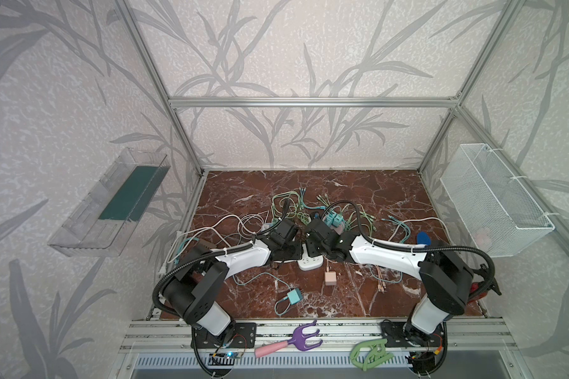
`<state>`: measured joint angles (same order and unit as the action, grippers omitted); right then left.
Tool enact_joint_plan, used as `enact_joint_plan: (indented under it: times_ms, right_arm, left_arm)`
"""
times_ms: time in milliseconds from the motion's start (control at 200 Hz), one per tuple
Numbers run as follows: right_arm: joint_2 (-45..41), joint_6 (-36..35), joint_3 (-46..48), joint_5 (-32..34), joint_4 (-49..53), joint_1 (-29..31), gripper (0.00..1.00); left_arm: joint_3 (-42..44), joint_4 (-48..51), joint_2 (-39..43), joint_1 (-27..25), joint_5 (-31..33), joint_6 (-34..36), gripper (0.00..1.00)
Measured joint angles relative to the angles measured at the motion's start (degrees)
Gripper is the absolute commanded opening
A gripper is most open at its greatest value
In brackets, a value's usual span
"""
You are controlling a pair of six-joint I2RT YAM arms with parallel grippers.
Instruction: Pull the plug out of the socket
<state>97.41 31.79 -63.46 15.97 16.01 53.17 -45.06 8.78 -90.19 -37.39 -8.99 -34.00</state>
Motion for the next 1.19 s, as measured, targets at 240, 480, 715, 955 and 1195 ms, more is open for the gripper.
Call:
enact_joint_plan:
  times_ms: [240,480,715,955,1195]
  right_arm:
    - [-0.5,-3.26,0.0,0.72,1.75,-0.52,0.38]
    - [-1.42,-8.46,-2.89,0.55,8.76,-1.95,0.38]
    - [-3.34,-10.88,-3.98,0.55,17.66,-2.91,0.38]
    - [-4.7,-11.69,-3.87,-0.2,24.15,-4.9,0.38]
    - [-4.7,-11.8,-3.54,-2.56,27.39,-5.11,0.36]
  left_arm:
    - [0.11,-0.26,0.44,0.0,0.28,0.02,0.38]
    - [0.48,0.79,1.38,0.0,0.74,0.68,0.39]
    - [0.98,1.95,2.45,0.0,1.46,0.98,0.39]
    - [1.05,3.34,3.15,0.0,1.9,1.03,0.39]
    - [1.53,4.48,4.0,0.02,2.62,1.07,0.4]
